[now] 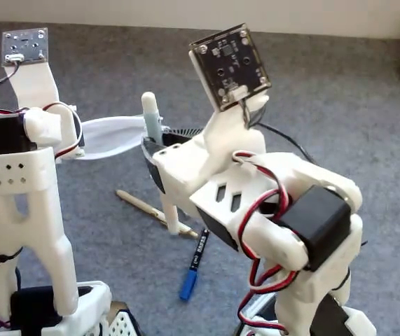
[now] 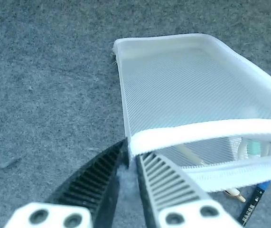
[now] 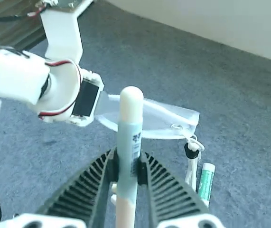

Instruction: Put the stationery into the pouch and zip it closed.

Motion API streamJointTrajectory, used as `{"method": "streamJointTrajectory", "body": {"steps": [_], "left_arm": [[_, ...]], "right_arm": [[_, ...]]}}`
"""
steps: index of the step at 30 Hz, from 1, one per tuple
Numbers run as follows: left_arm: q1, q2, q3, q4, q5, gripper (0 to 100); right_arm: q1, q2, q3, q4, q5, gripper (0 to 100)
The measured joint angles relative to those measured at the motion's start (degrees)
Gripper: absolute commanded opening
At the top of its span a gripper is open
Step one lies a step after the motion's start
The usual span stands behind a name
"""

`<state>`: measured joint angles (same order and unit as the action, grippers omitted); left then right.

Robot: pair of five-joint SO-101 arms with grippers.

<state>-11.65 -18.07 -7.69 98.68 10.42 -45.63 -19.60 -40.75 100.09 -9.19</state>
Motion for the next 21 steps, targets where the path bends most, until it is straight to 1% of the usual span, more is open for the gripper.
{"method": "streamJointTrajectory", "body": {"steps": [4,6,15,21], "left_arm": [[0.0,0.0,0.0,0.0,0.0,1],[0.0,0.0,0.0,0.0,0.0,1],[0.0,0.0,0.0,0.0,0.0,1],[0.0,0.0,0.0,0.0,0.0,1]], "right_arm": [[-3.7,-3.9,8.4,0.0,0.0,0.6],[-4.0,-6.5,12.5,-2.6,0.0,0.6],[-2.5,-18.8,37.5,-22.9,0.0,0.6],[-2.4,-27.9,51.2,-36.9,0.0,0.6]]}}
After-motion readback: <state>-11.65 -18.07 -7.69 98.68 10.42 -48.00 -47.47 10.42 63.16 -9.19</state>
